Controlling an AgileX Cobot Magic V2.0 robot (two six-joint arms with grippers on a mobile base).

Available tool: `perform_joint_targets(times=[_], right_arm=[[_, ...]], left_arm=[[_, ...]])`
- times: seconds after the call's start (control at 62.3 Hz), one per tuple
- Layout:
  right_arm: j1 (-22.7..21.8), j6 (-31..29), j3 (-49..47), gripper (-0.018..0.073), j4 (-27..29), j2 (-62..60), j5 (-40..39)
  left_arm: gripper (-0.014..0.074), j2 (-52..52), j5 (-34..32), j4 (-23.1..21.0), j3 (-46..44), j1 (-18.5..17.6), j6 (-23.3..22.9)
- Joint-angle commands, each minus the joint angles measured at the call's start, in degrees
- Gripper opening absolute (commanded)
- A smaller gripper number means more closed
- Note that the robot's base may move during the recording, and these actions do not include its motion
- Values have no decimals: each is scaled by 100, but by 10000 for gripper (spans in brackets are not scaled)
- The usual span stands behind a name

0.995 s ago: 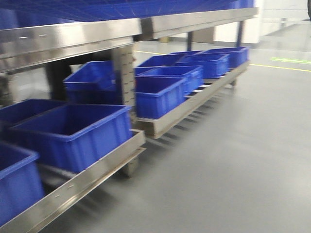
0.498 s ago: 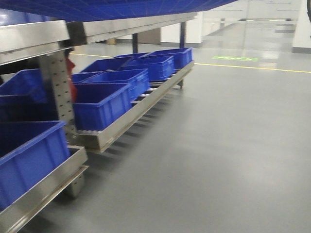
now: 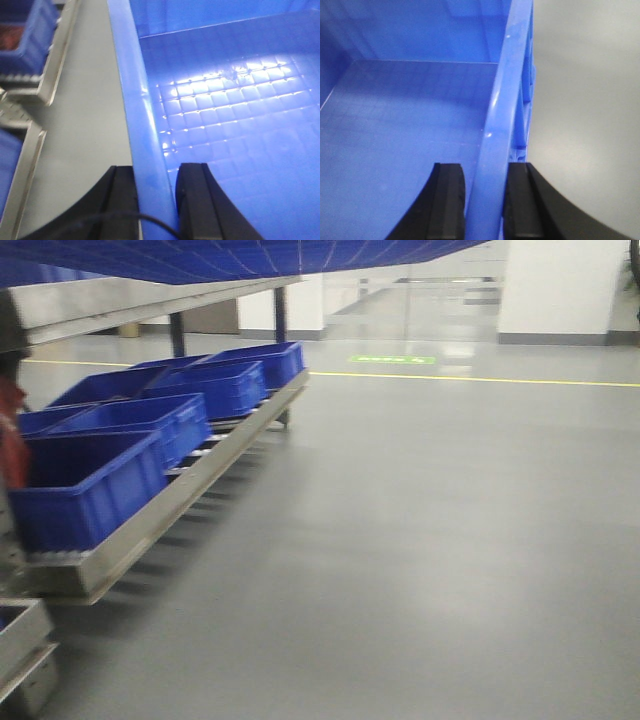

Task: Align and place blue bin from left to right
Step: 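Drive across the floor toward the other bin shelf holding the bin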

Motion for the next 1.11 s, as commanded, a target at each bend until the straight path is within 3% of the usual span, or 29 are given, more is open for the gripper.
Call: perform_joint_targets(times=[0.0, 1.091], right_arm=[[-7, -157, -82, -68, -48, -179, -547], [-7, -157, -82, -68, -35, -179, -547]], left_arm=[[-9, -125, -405, -5, -76, -44, 158], [-9, -125, -405, 18, -76, -44, 158]])
